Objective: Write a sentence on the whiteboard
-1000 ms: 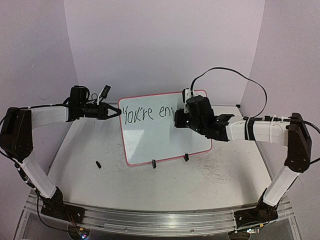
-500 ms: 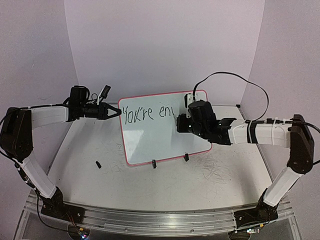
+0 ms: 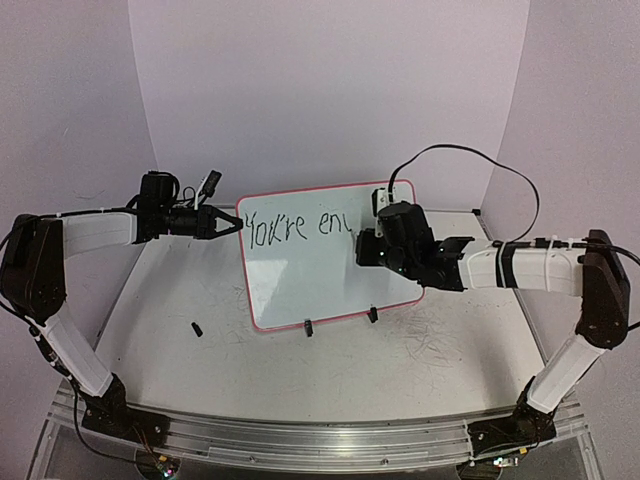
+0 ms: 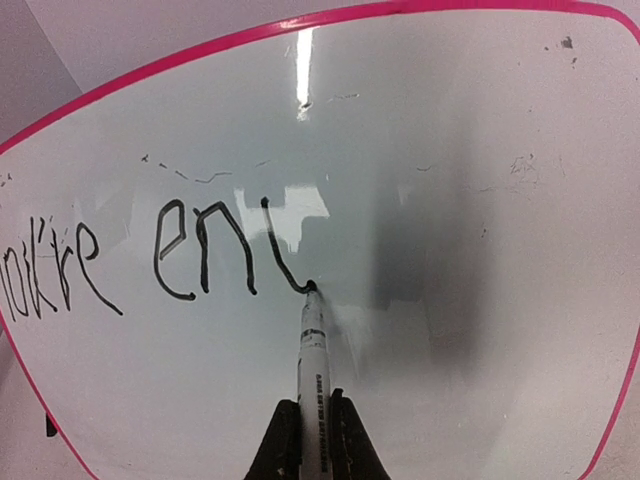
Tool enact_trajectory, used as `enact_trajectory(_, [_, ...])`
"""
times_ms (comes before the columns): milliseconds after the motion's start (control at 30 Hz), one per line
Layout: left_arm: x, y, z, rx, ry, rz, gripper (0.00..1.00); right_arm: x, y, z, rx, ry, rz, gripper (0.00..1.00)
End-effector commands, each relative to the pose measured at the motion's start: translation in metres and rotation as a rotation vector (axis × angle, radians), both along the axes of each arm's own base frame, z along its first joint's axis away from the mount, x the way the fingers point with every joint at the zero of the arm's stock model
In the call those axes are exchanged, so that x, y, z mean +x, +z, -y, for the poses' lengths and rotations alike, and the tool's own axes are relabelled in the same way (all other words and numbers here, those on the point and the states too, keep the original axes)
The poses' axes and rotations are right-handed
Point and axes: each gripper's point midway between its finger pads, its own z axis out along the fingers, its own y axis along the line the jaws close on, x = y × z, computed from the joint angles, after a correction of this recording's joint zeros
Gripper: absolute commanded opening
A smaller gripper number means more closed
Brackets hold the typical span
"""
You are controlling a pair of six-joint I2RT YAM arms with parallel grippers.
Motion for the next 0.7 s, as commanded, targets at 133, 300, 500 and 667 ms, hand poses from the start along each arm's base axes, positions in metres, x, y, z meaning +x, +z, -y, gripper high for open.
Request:
enact_trajectory(133, [-0.007, 0.018, 0.011, -0.008, -0.042, 0.048, 0.00, 0.018, 0.030, 0.001, 0.012, -0.056, 0.076, 0.00])
enact_trajectory(300, [-0.007, 0.018, 0.011, -0.008, -0.043, 0.049, 0.00, 0.022, 0.033, -0.004, 0.009, -0.042, 0.088, 0.00])
enact_trajectory(500, [-0.007, 0.019, 0.011, -0.009, -0.043, 0.050, 0.00, 0.025, 0.034, -0.013, 0.005, -0.015, 0.092, 0.00])
enact_trajectory(667, [-0.007, 0.019, 0.011, -0.009, -0.044, 0.050, 0.00, 0.027, 0.033, -0.017, 0.004, -0.007, 0.092, 0.00])
